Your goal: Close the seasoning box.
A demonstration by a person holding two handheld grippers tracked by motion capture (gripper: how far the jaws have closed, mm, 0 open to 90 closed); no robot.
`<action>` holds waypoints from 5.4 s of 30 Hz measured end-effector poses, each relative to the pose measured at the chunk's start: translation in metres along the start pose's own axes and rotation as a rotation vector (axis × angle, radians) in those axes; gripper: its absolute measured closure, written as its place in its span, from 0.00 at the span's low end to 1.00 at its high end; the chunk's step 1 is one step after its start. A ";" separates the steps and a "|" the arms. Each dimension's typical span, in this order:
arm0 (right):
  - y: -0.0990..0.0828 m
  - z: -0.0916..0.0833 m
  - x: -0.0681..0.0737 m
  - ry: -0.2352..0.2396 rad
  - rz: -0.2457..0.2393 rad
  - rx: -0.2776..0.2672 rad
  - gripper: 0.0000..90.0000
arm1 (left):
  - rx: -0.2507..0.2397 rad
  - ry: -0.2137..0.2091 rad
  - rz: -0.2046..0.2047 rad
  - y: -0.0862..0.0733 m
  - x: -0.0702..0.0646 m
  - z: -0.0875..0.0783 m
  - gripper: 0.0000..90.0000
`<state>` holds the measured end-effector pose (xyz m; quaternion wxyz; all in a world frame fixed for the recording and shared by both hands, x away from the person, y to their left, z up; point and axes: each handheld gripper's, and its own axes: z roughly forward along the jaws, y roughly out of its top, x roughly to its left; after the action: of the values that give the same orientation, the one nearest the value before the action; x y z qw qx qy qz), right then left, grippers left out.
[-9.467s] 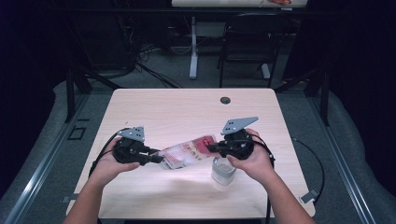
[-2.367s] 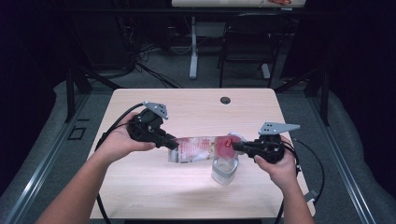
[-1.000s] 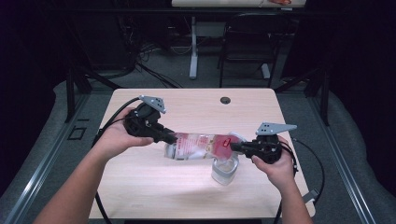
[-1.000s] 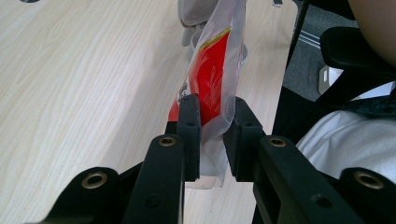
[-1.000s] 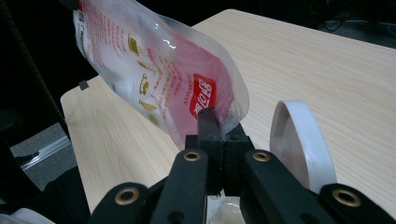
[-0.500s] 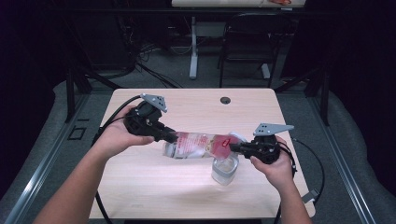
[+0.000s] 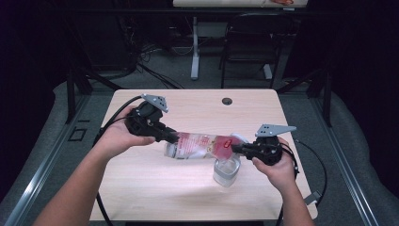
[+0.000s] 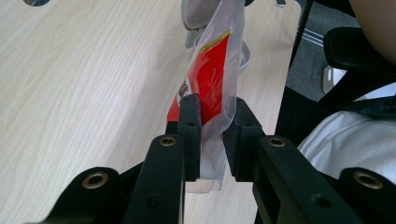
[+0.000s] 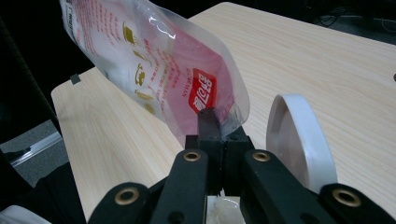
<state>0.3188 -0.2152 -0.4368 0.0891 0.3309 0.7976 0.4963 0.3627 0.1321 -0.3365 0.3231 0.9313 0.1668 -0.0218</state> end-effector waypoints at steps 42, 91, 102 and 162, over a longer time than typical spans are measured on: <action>-0.001 0.001 0.000 -0.008 -0.001 0.000 0.99 | 0.015 0.018 0.003 0.005 0.000 0.000 0.87; -0.002 0.003 0.001 -0.015 -0.006 0.007 0.99 | 0.014 0.018 0.000 0.007 0.001 0.000 0.87; -0.002 0.003 0.001 -0.014 -0.006 0.006 0.99 | 0.018 0.020 0.001 0.007 0.001 -0.001 0.87; -0.004 0.006 0.001 -0.023 -0.006 0.009 0.98 | 0.009 0.007 0.002 0.013 0.000 0.000 0.87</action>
<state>0.3193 -0.2112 -0.4429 0.0982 0.3346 0.7997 0.4887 0.3667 0.1224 -0.3286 0.3182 0.9330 0.1670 -0.0193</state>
